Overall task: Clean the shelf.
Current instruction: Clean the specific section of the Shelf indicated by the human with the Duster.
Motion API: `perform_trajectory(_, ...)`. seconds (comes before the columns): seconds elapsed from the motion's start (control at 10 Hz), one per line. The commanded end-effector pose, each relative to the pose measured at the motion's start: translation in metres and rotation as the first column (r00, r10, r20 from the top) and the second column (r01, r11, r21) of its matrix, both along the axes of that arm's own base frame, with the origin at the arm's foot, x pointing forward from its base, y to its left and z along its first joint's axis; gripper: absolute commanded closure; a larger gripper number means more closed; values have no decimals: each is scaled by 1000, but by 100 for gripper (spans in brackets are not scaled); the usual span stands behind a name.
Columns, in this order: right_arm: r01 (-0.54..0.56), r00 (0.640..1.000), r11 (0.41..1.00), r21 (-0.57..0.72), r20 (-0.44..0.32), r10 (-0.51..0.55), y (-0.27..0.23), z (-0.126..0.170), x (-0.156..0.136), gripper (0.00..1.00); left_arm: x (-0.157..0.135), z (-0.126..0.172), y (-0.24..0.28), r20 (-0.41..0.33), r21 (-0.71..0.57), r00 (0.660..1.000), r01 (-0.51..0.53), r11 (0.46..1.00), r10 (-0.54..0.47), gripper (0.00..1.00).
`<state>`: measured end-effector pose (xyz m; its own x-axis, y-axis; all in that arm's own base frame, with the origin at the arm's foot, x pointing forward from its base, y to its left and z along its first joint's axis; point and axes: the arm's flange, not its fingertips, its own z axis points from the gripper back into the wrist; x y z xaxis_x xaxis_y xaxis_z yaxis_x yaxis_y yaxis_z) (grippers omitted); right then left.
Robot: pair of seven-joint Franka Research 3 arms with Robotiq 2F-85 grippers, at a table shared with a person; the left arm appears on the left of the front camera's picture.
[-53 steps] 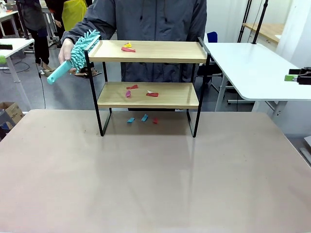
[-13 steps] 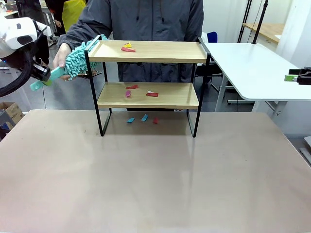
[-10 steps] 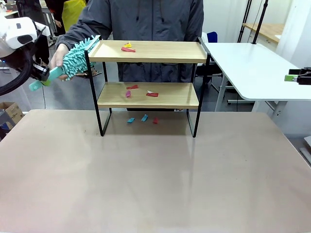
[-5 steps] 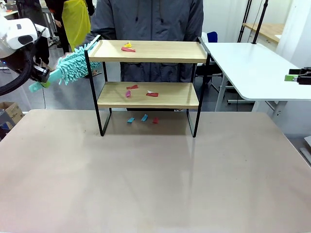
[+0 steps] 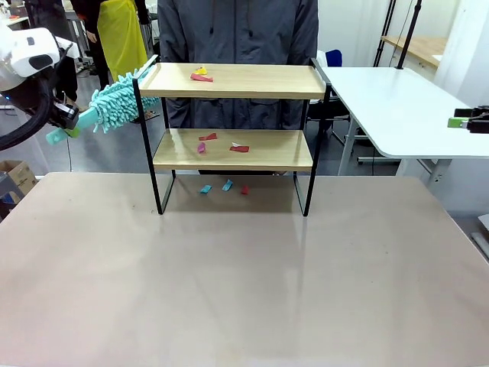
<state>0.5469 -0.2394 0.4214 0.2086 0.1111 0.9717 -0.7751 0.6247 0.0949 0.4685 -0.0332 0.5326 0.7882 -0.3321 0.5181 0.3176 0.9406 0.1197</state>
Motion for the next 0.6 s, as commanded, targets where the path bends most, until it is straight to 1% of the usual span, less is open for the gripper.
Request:
perform_trajectory(0.0, 0, 1000, 1000, -7, 2, 0, 1, 2, 1, 0, -1, 3, 1, 18, 4, 1000, -1, 1000, 1, 95)
perform_trajectory(0.1, 0, 1000, 1000, -7, 2, 0, 1, 2, 1, 0, -1, 3, 1, 18, 4, 1000, -1, 1000, 1, 95)
perform_trajectory(0.2, 0, 1000, 1000, -7, 2, 0, 1, 2, 1, 0, 0, 0, 0, 0, 0, 1000, 0, 1000, 0, 87)
perform_trajectory(0.3, 0, 1000, 1000, -7, 2, 0, 1, 2, 1, 0, -1, 14, 15, -7, 45, 998, 63, 997, -63, 87)
perform_trajectory(0.4, 0, 1000, 1000, -7, 2, 0, 1, 2, 1, 0, -2, 36, 34, -4, 119, 995, 97, 988, -98, 87)
perform_trajectory(0.5, 0, 1000, 1000, -7, 2, 0, 1, 2, 1, 0, -15, 49, 51, -8, 164, 991, 131, 978, -132, 87)
